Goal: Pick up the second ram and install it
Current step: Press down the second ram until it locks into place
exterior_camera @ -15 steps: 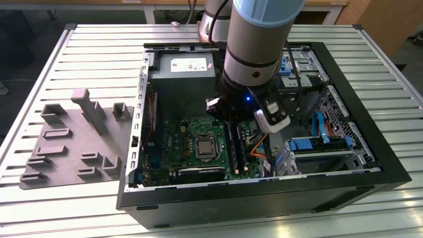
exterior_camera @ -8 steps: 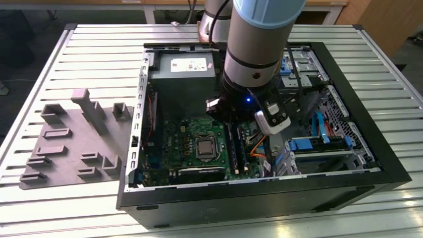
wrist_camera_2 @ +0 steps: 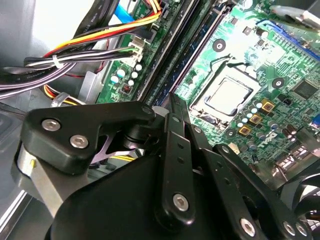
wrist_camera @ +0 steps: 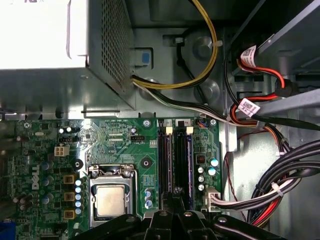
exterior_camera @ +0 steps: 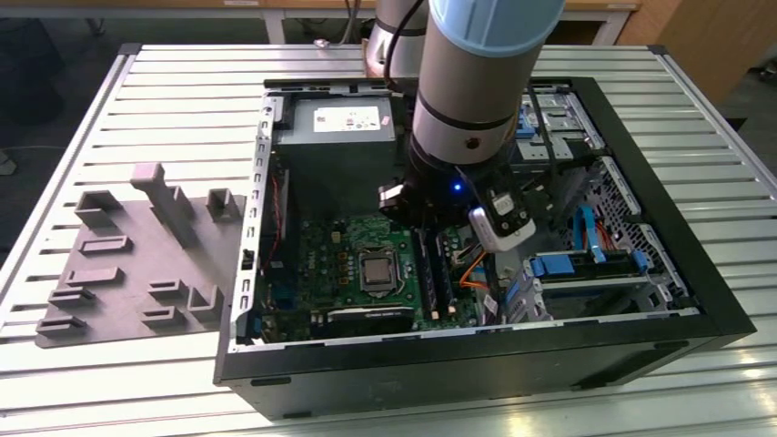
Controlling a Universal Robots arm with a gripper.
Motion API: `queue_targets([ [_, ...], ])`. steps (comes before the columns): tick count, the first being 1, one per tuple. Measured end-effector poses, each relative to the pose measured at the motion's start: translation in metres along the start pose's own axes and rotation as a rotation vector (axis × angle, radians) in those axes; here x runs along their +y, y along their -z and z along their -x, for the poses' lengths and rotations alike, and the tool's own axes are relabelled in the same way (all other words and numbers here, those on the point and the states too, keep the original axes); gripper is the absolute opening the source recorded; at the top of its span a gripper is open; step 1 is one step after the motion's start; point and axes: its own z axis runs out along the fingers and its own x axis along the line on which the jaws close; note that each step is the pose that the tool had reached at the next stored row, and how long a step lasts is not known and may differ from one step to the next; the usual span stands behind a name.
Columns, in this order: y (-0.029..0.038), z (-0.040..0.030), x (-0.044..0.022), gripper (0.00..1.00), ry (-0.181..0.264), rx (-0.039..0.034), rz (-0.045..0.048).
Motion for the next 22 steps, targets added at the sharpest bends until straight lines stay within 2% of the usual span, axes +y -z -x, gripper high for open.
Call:
queue_targets([
  [22, 0.0009, 0.0004, -0.0123, 0.11, 0.000, 0.0000, -0.0005],
])
